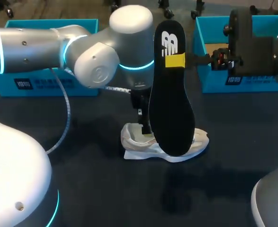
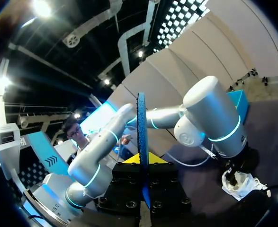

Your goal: Take the shoe out of the shoebox, open the shoe tongue, remove and reinsert the insole, then place the shoe into the shoebox

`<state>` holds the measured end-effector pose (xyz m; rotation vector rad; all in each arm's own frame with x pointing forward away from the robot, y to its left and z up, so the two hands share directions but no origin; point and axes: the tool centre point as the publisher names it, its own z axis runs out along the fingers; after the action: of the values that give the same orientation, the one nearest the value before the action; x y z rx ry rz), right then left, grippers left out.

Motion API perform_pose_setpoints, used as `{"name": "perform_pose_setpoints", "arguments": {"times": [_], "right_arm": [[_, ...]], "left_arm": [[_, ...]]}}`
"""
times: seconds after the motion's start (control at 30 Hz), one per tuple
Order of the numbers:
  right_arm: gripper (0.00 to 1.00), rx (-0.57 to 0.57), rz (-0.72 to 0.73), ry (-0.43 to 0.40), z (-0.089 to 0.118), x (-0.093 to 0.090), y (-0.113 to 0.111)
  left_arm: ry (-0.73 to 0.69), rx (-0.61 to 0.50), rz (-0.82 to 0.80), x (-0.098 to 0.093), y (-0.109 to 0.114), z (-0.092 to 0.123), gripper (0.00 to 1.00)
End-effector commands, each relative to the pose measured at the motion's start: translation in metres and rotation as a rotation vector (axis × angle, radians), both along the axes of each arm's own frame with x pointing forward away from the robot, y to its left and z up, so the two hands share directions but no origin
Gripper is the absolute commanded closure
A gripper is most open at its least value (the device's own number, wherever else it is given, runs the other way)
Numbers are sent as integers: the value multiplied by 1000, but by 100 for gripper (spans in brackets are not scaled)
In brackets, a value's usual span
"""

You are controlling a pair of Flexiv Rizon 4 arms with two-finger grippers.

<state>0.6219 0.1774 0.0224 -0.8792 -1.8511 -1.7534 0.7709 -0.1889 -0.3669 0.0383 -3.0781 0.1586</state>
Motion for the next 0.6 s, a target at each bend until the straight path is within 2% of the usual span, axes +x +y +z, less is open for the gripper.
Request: {"name": "perform_pose_setpoints", "arguments": {"times": [0.03,0.2,0.3,0.33,0.47,0.5,0.53,0.57,0.6], "right_arm": [[100,0,-1,0,-1,0,2],[100,0,-1,0,-1,0,2],[100,0,-1,0,-1,0,2],[100,0,-1,0,-1,0,2],[100,0,-1,0,-1,0,2],[100,0,-1,0,-1,0,2],[100,0,-1,0,-1,0,2],[100,0,-1,0,-1,0,2],[100,0,-1,0,-1,0,2]], "left_arm": [[22,7,2,8,-14,-19,3],[37,3,2,10,-20,-27,11],[44,5,-8,8,-25,-31,26],[50,5,-13,6,-26,-32,28],[62,7,-25,0,-29,-35,28],[66,10,-22,-1,-28,-37,35],[68,10,-21,-3,-27,-38,59],[73,9,-17,-4,-26,-38,72],[73,9,-17,-4,-26,-38,72]]}}
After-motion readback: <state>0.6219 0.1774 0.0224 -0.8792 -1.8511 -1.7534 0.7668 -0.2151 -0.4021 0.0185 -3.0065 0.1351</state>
